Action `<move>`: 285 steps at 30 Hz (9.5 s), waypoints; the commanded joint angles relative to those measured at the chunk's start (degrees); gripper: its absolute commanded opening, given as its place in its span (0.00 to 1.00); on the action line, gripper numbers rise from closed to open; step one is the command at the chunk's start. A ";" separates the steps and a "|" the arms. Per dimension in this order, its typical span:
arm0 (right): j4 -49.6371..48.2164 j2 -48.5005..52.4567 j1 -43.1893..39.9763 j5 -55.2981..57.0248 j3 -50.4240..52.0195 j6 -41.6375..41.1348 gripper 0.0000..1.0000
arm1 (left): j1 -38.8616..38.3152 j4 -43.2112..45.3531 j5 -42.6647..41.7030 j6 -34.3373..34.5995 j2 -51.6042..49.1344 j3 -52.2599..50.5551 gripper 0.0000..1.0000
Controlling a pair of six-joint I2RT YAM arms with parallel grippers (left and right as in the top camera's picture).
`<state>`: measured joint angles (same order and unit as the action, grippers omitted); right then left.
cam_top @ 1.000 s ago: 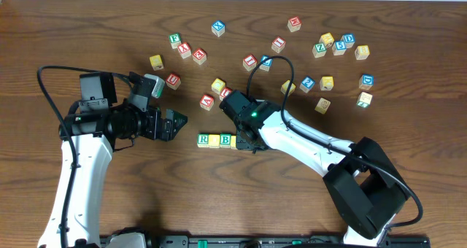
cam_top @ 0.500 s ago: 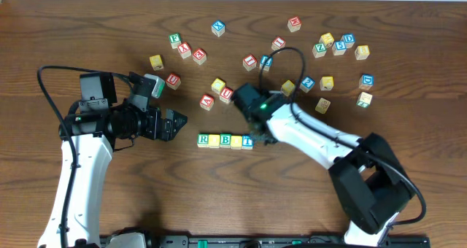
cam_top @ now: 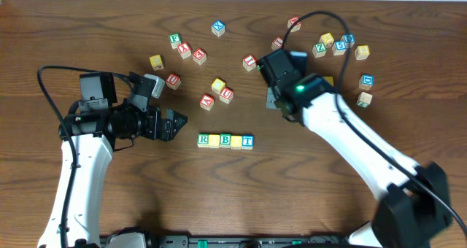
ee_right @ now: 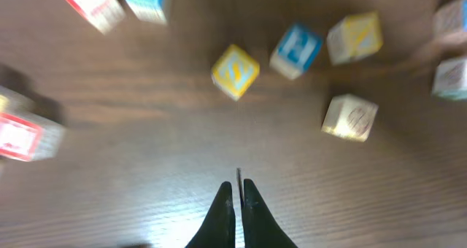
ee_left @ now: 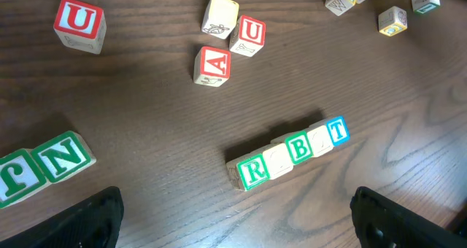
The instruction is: Spell out ROBOT
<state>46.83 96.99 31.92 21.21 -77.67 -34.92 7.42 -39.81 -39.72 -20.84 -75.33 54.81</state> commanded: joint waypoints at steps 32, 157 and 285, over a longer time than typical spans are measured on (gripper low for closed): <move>-7.50 -0.70 12.66 -10.71 13.86 5.44 0.01 | 0.28 -0.02 -0.11 -0.52 0.31 0.57 0.98; -22.18 4.46 23.15 -7.30 22.01 -0.15 0.01 | 0.28 0.00 -0.11 -0.52 0.31 0.57 0.98; -18.78 4.50 23.19 -0.70 22.01 -5.53 0.01 | 0.28 0.02 -0.09 -0.52 0.31 0.57 0.98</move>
<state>28.21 101.45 54.61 18.09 -55.68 -39.48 7.42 -39.81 -39.72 -20.84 -75.33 54.81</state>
